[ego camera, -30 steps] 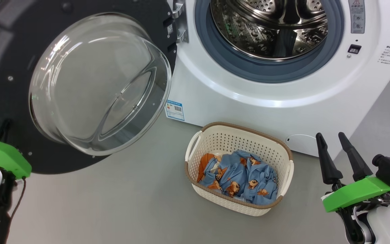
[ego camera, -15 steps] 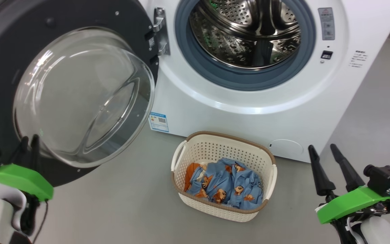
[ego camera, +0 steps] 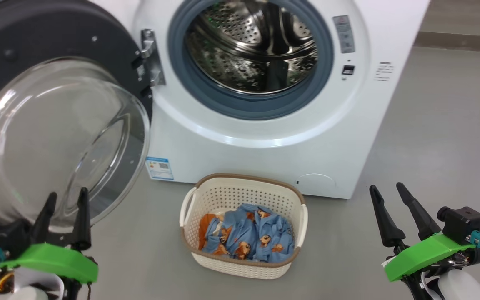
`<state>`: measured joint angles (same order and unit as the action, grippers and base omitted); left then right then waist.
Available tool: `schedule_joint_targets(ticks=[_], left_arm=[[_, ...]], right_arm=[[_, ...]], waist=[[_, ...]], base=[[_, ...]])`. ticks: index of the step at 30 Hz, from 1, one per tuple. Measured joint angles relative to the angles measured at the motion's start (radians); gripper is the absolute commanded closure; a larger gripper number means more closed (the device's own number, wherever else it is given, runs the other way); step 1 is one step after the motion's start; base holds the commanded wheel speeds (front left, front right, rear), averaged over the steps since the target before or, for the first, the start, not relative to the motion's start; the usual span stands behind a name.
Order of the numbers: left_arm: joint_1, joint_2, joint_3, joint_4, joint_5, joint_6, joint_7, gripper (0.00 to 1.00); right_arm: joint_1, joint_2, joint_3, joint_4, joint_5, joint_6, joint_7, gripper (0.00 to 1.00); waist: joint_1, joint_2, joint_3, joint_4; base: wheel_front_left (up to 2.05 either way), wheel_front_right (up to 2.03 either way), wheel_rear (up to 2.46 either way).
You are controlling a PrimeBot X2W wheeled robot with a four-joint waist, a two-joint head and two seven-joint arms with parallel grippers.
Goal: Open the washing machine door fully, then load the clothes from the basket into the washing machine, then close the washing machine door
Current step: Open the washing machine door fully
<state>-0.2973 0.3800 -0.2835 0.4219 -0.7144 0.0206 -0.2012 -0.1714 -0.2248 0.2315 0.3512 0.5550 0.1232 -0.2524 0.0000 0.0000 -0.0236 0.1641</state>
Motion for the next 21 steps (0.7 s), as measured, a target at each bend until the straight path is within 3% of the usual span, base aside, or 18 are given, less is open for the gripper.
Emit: schedule_joint_targets(ticks=[10,21], left_arm=[[0.147,-0.008,0.003,-0.199,0.002,0.102,0.003,0.0],[0.202,-0.031,-0.007,-0.275,0.013,0.131,-0.018,0.0]], right_arm=[[-0.002,-0.019,0.036,0.002,0.002,0.0,0.0,0.0],[-0.01,-0.055,0.047,0.001,0.007,0.0,0.0,0.0]], waist=[[0.0,0.0,-0.018,-0.115],[-0.0001,0.0,-0.027,-0.202]], base=[[0.0,0.0,0.0],[0.0,0.0,0.0]])
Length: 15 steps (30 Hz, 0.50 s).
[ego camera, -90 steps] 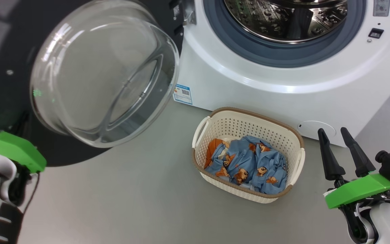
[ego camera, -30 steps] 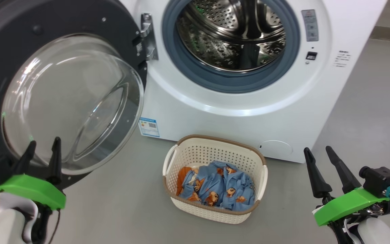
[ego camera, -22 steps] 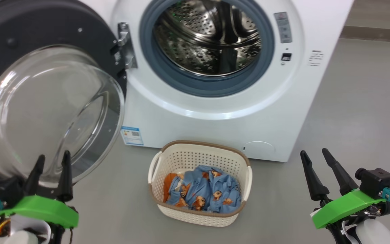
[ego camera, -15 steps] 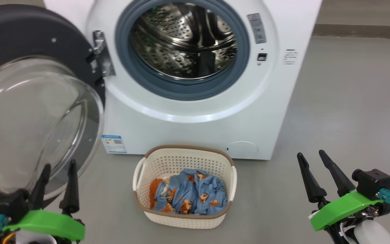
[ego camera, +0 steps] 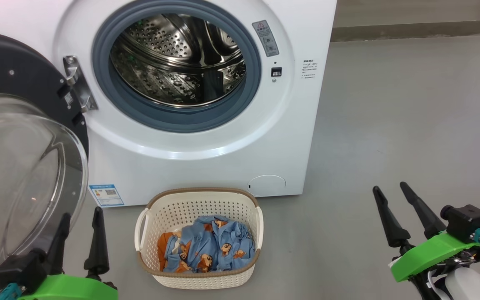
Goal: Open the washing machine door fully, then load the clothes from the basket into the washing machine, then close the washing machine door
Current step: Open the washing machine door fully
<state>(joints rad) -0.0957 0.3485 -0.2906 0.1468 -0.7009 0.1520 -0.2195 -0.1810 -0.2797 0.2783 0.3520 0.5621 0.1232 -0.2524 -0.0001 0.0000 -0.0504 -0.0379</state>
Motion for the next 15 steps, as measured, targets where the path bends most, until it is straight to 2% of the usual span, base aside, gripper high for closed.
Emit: schedule_joint_targets(ticks=[8,15], left_arm=[[0.024,-0.016,-0.01,-0.021,0.018,0.016,-0.011,0.0],[0.024,-0.02,-0.023,-0.037,0.025,0.006,-0.016,0.0]], right_arm=[[0.0,-0.007,-0.03,-0.006,0.0,0.0,0.0,0.0],[0.0,-0.007,-0.052,-0.013,0.0,0.0,0.0,0.0]], waist=[[0.0,0.0,0.004,-0.017],[0.0,0.0,0.013,-0.021]], base=[[0.0,0.0,0.0],[0.0,0.0,0.0]])
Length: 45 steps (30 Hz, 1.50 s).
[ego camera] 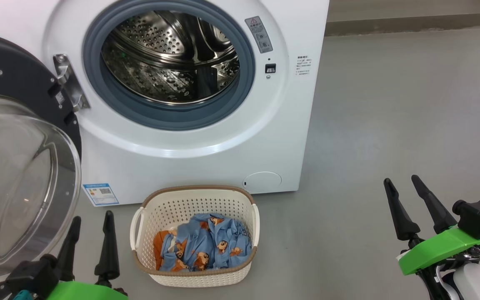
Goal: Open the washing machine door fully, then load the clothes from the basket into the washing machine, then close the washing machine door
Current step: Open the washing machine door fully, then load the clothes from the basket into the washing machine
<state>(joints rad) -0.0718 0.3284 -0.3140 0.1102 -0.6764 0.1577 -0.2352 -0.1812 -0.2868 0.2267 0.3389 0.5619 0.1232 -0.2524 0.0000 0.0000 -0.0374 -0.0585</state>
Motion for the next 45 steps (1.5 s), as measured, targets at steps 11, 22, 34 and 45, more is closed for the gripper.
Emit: schedule_joint_targets(ticks=[11,22,34,45], left_arm=[[0.0,0.001,-0.008,0.003,0.003,-0.007,-0.003,0.0],[0.0,0.001,-0.009,0.006,0.011,-0.006,-0.004,0.0],[0.0,0.0,-0.012,0.005,0.03,-0.003,-0.011,0.0],[0.0,0.0,-0.022,0.005,0.03,-0.007,-0.011,0.0]], right_arm=[[-0.004,0.002,-0.007,0.0,0.0,0.0,0.0,0.0],[-0.006,0.003,-0.008,0.0,0.0,0.0,0.0,0.0],[-0.006,0.004,-0.008,0.0,0.0,0.0,0.0,0.0],[-0.006,0.006,-0.007,0.0,0.0,0.0,0.0,0.0]], waist=[[0.0,0.0,0.003,0.002],[0.0,0.0,0.001,0.004],[0.0,0.0,0.011,0.007],[0.0001,0.0,0.009,0.009]], base=[[0.0,0.0,0.0],[0.0,0.0,0.0],[0.0,0.0,0.0],[0.89,-0.56,-0.32]])
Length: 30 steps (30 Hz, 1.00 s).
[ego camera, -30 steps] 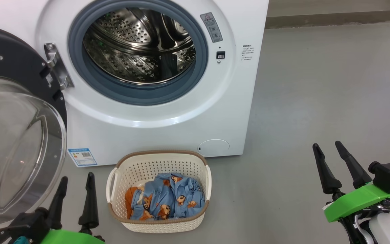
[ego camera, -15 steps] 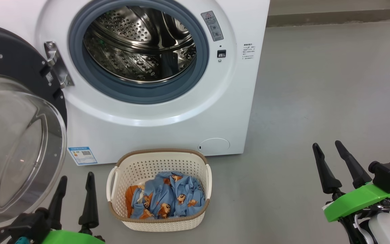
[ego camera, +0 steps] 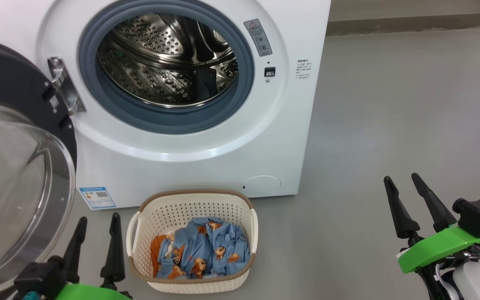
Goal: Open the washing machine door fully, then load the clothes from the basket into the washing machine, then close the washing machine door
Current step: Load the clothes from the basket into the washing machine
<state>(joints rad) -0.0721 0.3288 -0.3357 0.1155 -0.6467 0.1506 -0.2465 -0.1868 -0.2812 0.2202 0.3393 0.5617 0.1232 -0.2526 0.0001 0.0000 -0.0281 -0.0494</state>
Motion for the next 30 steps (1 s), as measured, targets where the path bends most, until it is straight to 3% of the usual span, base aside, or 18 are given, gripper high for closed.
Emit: schedule_joint_targets(ticks=[30], left_arm=[[0.0,0.004,0.001,0.0,0.0,0.009,0.0,0.0]], right_arm=[[0.0,0.003,0.001,0.001,0.0,0.0,0.0,0.0]], waist=[[0.0,0.0,0.001,0.019]], base=[[0.94,-0.93,-0.01]])
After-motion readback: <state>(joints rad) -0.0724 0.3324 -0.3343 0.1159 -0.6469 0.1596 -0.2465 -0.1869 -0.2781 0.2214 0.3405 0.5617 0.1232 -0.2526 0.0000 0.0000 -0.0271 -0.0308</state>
